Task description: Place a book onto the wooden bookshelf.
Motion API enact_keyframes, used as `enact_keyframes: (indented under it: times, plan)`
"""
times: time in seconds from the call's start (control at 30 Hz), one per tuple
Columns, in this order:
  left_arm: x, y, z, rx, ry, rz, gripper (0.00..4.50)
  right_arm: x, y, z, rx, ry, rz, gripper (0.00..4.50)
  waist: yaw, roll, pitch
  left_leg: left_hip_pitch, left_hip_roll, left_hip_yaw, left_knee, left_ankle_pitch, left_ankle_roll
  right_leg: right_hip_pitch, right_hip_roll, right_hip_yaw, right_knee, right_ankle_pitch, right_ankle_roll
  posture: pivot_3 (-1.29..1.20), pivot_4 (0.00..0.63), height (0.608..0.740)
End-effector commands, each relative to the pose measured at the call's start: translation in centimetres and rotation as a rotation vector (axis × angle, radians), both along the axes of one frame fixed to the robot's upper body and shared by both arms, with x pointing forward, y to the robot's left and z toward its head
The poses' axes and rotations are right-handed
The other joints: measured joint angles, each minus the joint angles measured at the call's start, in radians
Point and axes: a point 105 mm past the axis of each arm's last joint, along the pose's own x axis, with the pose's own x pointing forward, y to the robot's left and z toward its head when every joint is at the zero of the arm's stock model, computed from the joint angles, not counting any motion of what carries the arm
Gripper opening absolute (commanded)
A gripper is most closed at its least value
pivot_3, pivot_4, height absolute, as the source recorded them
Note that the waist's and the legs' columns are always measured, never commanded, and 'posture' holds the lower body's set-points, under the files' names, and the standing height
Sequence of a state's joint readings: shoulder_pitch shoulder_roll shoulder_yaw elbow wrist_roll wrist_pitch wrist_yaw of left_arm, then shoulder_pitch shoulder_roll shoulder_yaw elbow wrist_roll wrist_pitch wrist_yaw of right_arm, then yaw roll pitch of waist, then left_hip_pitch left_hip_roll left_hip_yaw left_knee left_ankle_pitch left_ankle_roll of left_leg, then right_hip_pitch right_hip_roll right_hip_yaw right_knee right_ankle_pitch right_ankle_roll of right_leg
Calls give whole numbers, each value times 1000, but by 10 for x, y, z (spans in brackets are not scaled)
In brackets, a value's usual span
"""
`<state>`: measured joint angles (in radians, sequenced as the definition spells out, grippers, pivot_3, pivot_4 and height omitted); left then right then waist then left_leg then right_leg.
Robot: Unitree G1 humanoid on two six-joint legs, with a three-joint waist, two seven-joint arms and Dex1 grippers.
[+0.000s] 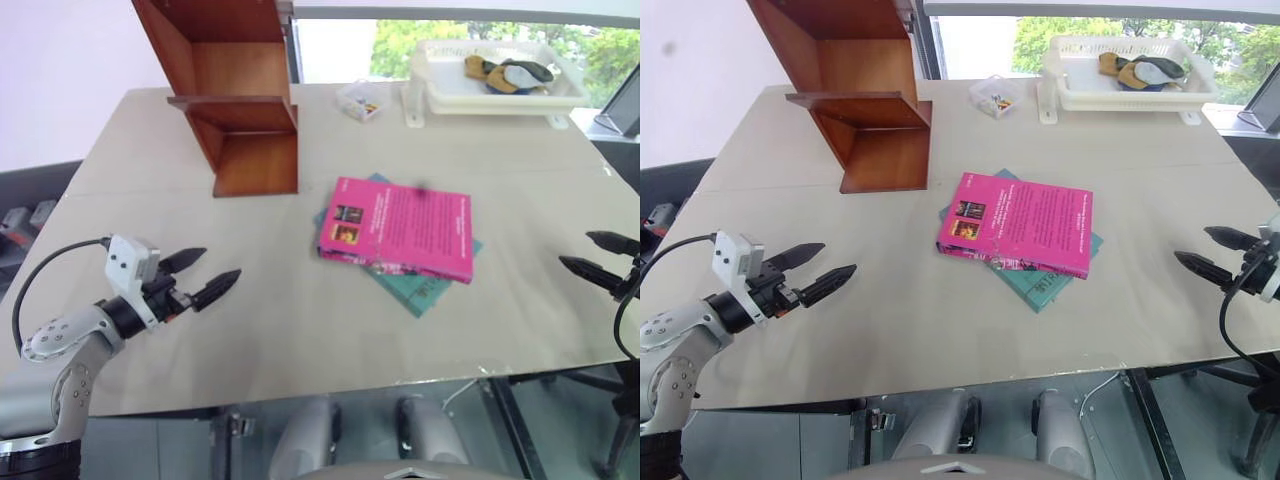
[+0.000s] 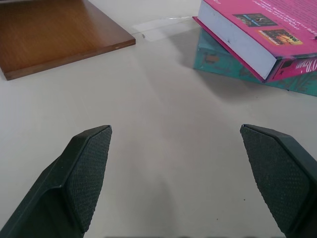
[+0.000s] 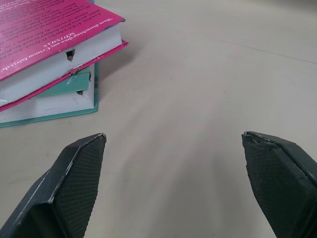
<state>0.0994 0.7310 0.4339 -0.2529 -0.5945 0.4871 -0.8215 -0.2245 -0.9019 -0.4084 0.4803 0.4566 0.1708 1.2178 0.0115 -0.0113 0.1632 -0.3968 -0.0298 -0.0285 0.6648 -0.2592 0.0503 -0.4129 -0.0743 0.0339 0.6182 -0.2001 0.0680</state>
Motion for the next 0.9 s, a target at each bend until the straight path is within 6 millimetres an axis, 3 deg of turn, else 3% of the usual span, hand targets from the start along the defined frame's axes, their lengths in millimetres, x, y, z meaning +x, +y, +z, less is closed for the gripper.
enact_keyframes:
  times: [0.03, 0.67, 0.9]
  plan:
    - [-6, 0, 14, 3, -60, -5, 4452, 7, 0, 11, -12, -48, 6, 4500, 0, 0, 0, 0, 0, 0, 0, 0, 0, 0, 0, 0, 0, 0, 0, 0, 150, 740]
    - [-11, -6, 14, -6, -55, -17, 4452, 10, 0, 10, -19, -49, 18, 4500, -17, 0, 0, 0, 0, 1, 0, 0, 0, 0, 0, 1, 0, 0, 0, 0, 150, 740]
    - [-6, -17, 17, 109, -80, -55, 4452, 8, -1, 10, -18, -47, 16, 4500, -16, 0, 0, 0, 0, 1, 0, 0, 0, 0, -1, 1, 0, 0, 0, 0, 150, 740]
